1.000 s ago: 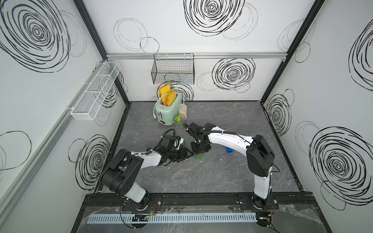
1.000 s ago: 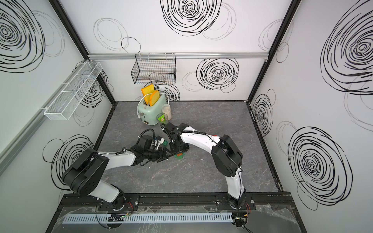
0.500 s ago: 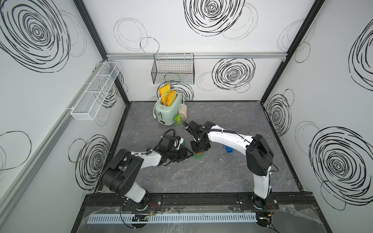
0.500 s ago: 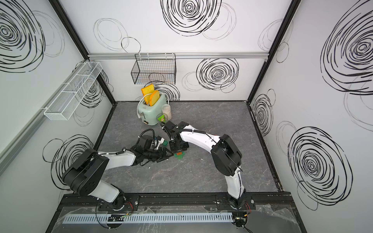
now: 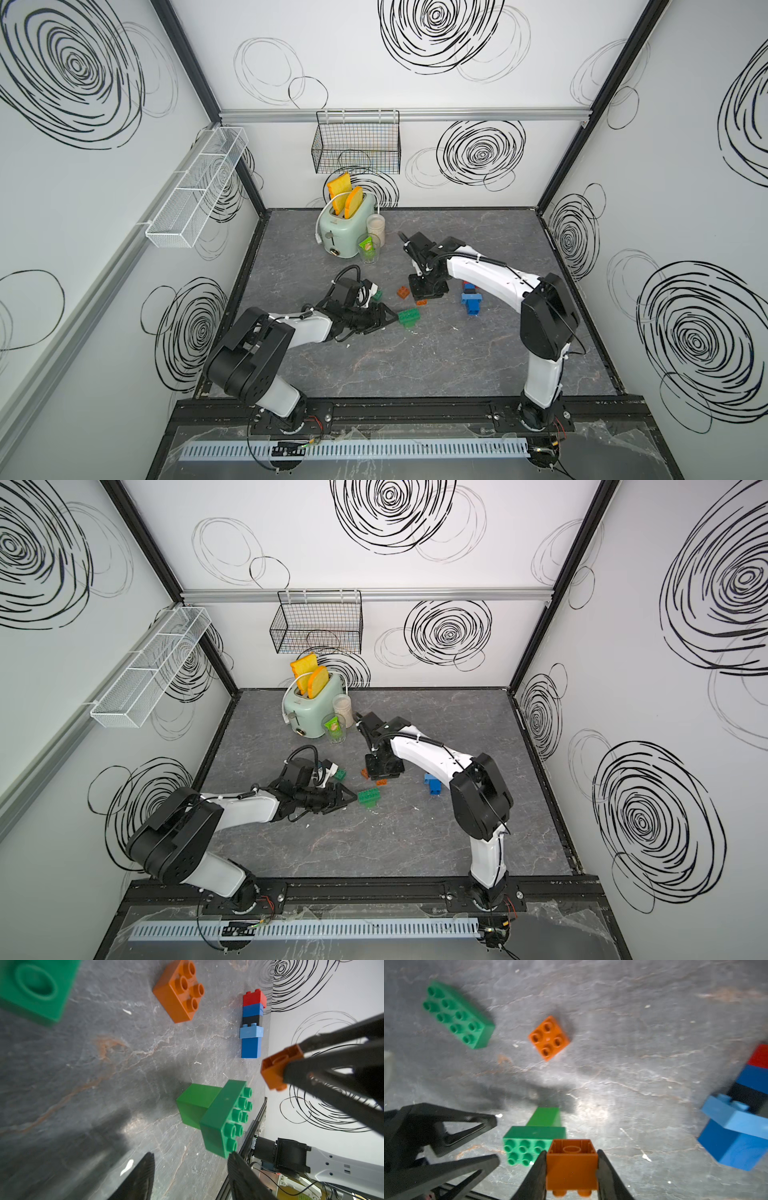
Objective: Assemble the letter f with lego
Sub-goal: Adjust the lego brick at the center of the board.
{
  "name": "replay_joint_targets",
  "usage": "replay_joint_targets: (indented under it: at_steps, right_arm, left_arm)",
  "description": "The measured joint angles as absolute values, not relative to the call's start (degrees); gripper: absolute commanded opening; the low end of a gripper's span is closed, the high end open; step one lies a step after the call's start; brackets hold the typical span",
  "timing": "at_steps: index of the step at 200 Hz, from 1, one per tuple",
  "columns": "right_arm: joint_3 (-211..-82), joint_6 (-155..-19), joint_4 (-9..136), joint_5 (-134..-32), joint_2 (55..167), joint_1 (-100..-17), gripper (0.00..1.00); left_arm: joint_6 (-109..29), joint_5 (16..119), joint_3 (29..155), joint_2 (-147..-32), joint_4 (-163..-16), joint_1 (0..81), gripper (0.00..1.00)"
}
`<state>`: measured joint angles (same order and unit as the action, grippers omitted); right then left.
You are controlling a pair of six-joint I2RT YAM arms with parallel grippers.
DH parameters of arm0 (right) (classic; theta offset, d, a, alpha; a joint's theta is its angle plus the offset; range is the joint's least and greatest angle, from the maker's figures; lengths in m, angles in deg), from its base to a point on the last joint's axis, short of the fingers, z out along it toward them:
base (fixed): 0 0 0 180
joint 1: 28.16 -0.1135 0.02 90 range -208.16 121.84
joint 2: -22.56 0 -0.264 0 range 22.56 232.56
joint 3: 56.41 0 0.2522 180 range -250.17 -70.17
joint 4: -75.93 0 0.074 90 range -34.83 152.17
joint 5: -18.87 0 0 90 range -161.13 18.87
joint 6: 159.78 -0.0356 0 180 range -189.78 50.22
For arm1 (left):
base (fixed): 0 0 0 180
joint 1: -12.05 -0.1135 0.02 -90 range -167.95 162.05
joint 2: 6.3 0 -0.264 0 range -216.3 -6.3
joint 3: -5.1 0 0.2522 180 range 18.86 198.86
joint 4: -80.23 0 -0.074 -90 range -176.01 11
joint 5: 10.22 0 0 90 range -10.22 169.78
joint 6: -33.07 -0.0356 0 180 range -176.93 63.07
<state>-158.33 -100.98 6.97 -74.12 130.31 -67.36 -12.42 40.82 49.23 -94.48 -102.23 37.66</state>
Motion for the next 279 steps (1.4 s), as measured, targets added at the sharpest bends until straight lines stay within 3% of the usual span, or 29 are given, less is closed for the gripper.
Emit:
replay_joint_targets:
  at_steps: [47, 222, 252, 269, 279]
  right_arm:
    - [-153.1, -99.0, 8.7, -76.4, 129.7, -59.2, 0.37]
    - [-147.9, -94.2, 8.0, -81.6, 136.5, -60.7, 0.41]
    - [-150.6, -93.8, 8.0, -80.6, 137.8, -60.7, 0.49]
    - [-151.9, -93.7, 7.8, -79.8, 137.8, -60.7, 0.62]
    - [-152.7, -93.4, 8.0, -79.3, 137.7, -60.7, 0.76]
  left_arm:
    - [-12.6, 41.3, 49.2, -93.9, -101.3, 37.5, 0.61]
    - [-12.3, 41.3, 49.2, -93.9, -101.2, 34.7, 0.60]
    - [-12.3, 41.3, 49.2, -93.9, -101.2, 34.6, 0.61]
    - [-12.3, 41.3, 49.2, -93.9, -101.2, 34.5, 0.61]
    - [-12.3, 41.3, 49.2, -93.9, -101.2, 34.5, 0.61]
